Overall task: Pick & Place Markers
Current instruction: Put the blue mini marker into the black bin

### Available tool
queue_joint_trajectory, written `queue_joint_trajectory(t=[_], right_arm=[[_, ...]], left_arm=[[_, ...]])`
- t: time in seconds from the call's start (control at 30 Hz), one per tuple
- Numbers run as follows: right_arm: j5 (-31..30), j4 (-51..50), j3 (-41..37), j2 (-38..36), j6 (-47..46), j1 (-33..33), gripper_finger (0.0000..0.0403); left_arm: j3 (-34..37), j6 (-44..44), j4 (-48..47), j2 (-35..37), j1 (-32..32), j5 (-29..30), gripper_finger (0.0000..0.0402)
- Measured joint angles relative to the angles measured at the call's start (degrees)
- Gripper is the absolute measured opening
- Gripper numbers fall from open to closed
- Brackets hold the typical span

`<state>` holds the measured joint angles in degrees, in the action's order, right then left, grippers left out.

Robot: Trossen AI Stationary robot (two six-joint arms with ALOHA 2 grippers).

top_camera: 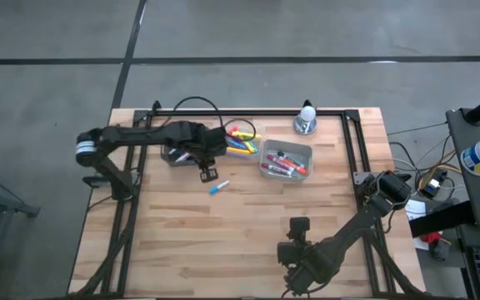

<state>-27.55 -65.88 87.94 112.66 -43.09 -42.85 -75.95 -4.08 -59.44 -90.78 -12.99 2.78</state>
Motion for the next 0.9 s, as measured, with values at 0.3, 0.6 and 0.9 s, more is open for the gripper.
queue_joint_trajectory(t=[0.3, 0.6, 0.9], right_arm=[[-0.9, 0.1, 0.0, 0.0, 0.2, 0.0, 0.0169], [-1.0, 0.2, -0.1, 0.0, 0.2, 0.1, 0.0169], [-1.1, 0.3, -0.1, 0.0, 0.0, 0.3, 0.0169]], left_arm=[[7.2, -7.4, 12.5, 1.2, 3.8, -4.7, 0.0069], [13.6, -15.8, 21.7, -2.4, 4.7, -4.2, 0.0134], [16.3, -16.2, 27.5, -5.2, 6.9, -2.5, 0.0135]])
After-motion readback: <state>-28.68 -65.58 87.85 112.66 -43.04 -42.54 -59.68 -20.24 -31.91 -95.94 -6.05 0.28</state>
